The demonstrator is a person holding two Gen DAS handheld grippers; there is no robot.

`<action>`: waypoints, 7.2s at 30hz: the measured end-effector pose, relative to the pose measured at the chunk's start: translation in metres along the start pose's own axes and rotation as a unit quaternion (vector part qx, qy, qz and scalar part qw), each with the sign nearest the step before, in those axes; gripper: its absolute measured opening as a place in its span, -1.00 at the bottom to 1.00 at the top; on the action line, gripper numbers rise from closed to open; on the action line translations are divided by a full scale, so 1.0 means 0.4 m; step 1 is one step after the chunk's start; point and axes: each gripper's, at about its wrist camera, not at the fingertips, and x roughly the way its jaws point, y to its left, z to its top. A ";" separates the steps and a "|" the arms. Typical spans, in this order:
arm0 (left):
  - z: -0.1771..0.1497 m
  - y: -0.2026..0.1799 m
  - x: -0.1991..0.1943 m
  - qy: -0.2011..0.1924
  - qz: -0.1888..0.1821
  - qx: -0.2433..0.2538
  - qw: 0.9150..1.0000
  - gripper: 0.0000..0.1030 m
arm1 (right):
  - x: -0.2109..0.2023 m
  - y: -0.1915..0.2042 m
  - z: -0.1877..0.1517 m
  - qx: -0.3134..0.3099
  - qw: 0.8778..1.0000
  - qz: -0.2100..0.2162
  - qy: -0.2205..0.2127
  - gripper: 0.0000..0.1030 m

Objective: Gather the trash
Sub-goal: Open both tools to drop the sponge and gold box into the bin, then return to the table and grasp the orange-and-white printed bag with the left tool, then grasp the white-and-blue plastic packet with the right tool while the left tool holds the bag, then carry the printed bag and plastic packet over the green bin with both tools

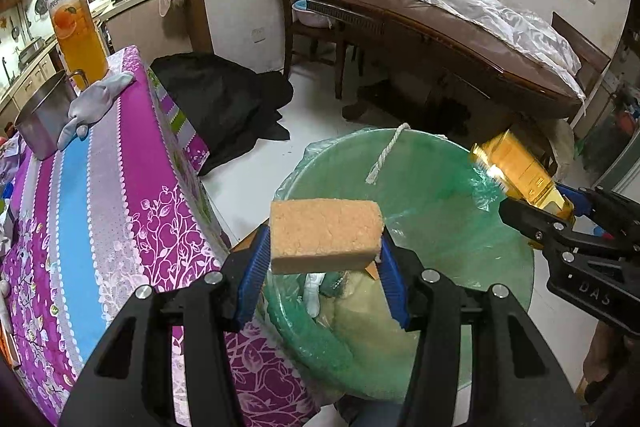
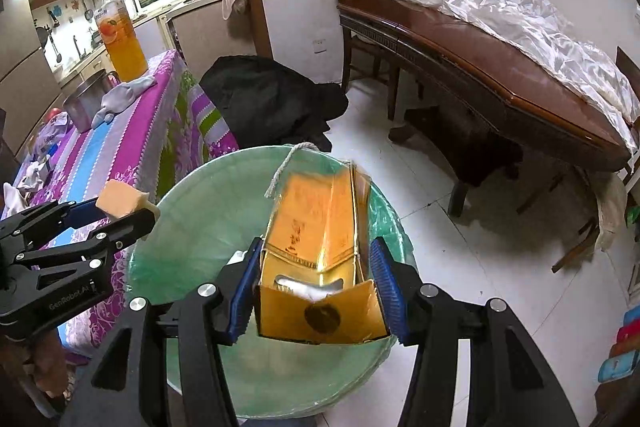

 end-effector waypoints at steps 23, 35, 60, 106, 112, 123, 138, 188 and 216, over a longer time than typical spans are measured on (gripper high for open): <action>-0.011 0.036 -0.008 -0.007 0.008 -0.002 1.000 0.39 | -0.085 0.050 0.019 -0.011 0.998 0.005 -0.062 0.33; -0.116 0.314 -0.182 -0.073 0.091 -0.050 0.992 0.39 | -0.259 0.396 -0.034 -0.083 0.964 0.112 -0.227 0.47; -0.515 1.039 -0.430 -0.063 0.212 -0.288 0.932 0.39 | -0.142 1.026 -0.151 -0.211 0.931 0.269 -0.129 0.47; -0.582 1.066 -0.541 -0.137 0.149 -0.282 0.938 -0.69 | 0.454 1.398 0.189 -0.037 0.922 0.378 0.078 -0.70; -0.575 1.056 -0.573 -0.162 0.177 -0.280 0.930 -0.69 | 0.259 1.391 0.170 -0.124 0.934 0.329 -0.061 -0.77; -0.537 1.016 -0.646 -0.213 0.245 -0.267 0.907 -0.69 | -0.058 1.338 0.013 -0.263 0.918 0.179 -0.235 -0.79; -0.416 0.873 -0.616 -0.240 0.234 -0.212 0.918 -0.69 | -0.224 1.183 -0.092 -0.270 0.913 0.123 -0.282 -0.80; -0.532 0.937 -0.457 -0.093 0.067 -0.200 0.973 0.40 | 0.149 1.228 -0.127 -0.131 0.967 0.220 0.014 -0.35; -0.465 0.847 -0.504 -0.152 0.208 -0.175 0.950 0.50 | -0.102 1.179 -0.127 -0.193 0.948 0.178 -0.182 -0.42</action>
